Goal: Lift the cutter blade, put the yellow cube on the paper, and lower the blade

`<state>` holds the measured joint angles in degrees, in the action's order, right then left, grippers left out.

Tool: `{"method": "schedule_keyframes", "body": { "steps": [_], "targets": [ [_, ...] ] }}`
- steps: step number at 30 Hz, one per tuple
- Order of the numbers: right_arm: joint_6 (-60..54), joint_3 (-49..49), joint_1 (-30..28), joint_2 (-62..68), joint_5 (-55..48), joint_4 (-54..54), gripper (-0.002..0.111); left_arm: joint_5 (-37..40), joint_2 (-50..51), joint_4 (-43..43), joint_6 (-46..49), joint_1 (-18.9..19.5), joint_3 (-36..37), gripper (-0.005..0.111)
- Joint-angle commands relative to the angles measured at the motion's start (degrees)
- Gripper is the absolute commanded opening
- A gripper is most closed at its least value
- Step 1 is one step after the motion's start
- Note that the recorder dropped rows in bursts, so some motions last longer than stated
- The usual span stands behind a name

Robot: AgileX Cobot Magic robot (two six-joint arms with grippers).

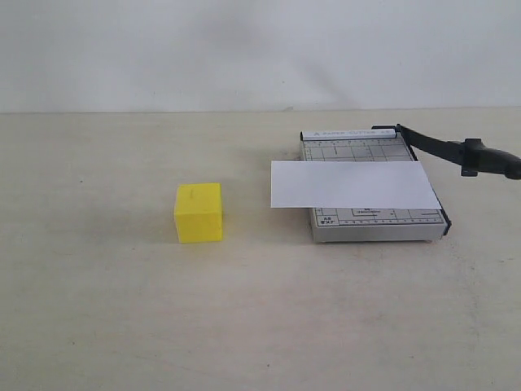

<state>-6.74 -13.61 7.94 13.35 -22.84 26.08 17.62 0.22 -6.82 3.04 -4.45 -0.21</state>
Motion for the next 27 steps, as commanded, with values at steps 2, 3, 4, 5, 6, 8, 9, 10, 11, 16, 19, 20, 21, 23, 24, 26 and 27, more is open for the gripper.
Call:
{"method": "schedule_keyframes", "body": {
  "steps": [2, 3, 4, 5, 6, 8, 9, 10, 11, 16, 19, 20, 21, 23, 24, 26, 27],
  "targets": [
    [-0.28, 1.50, -0.01, -1.24, 0.60, -0.43, 0.000, -0.70, -0.22, 0.26, -0.04, 0.20, 0.21, 0.004],
    [-1.06, 2.14, -0.01, -1.75, 0.74, -0.83, 0.000, -0.70, -0.22, 0.26, -0.04, 0.20, 0.21, 0.004],
    [-1.62, 2.89, -0.01, -2.34, 0.88, -1.23, 0.000, -0.70, -0.22, 0.26, -0.04, 0.20, 0.21, 0.004],
    [-1.73, 3.78, -0.01, -3.01, 1.16, -1.66, 0.000, -0.70, -0.22, 0.26, -0.04, 0.20, 0.21, 0.004],
    [-1.73, 4.80, -0.01, -3.71, 1.72, -2.65, 0.000, -0.70, -0.22, 0.26, -0.04, 0.20, 0.21, 0.004],
    [-1.73, 6.86, -0.01, -5.17, 3.28, -5.34, 0.000, -0.70, -0.22, 0.26, -0.04, 0.20, 0.21, 0.004],
    [-1.73, 8.03, -0.01, -6.08, 4.10, -7.11, 0.000, -0.70, -0.22, 0.26, -0.04, 0.20, 0.21, 0.004],
    [-1.73, 9.15, -0.01, -7.07, 5.06, -8.81, 0.000, -0.70, -0.22, 0.26, -0.04, 0.20, 0.21, 0.004],
    [-1.73, 9.95, -0.01, -7.93, 5.91, -9.67, 0.000, -0.70, -0.22, 0.26, -0.04, 0.20, 0.21, 0.004],
    [-1.02, 13.61, -0.01, -13.33, 14.23, -16.39, 0.000, -0.70, -0.22, 0.26, -0.04, 0.20, 0.21, 0.004],
    [-0.03, 13.61, -0.01, -13.35, 17.71, -19.80, 0.000, -0.70, -0.22, 0.26, -0.04, 0.20, 0.21, 0.004],
    [0.91, 13.61, -0.01, -13.35, 17.92, -20.88, 0.000, -0.70, -0.22, 0.26, -0.04, 0.20, 0.21, 0.004],
    [1.82, 13.61, -0.01, -13.35, 18.17, -21.75, 0.000, -0.70, -0.22, 0.26, -0.04, 0.20, 0.21, 0.004],
    [3.36, 13.61, -0.01, -13.35, 18.17, -22.67, 0.000, -0.70, -0.22, 0.26, -0.04, 0.20, 0.21, 0.004],
    [3.50, 13.61, -0.01, -13.35, 18.17, -22.66, 0.000, -0.70, -0.22, 0.26, -0.04, 0.20, 0.21, 0.004],
    [3.54, 13.61, -0.01, -13.35, 17.94, -22.66, 0.000, -0.70, -0.22, 0.26, -0.04, 0.20, 0.21, 0.004],
    [3.54, 13.61, -0.01, -13.35, 17.80, -22.66, 0.000, -0.70, -0.22, 0.26, -0.04, 0.20, 0.21, 0.004]
  ]
}}
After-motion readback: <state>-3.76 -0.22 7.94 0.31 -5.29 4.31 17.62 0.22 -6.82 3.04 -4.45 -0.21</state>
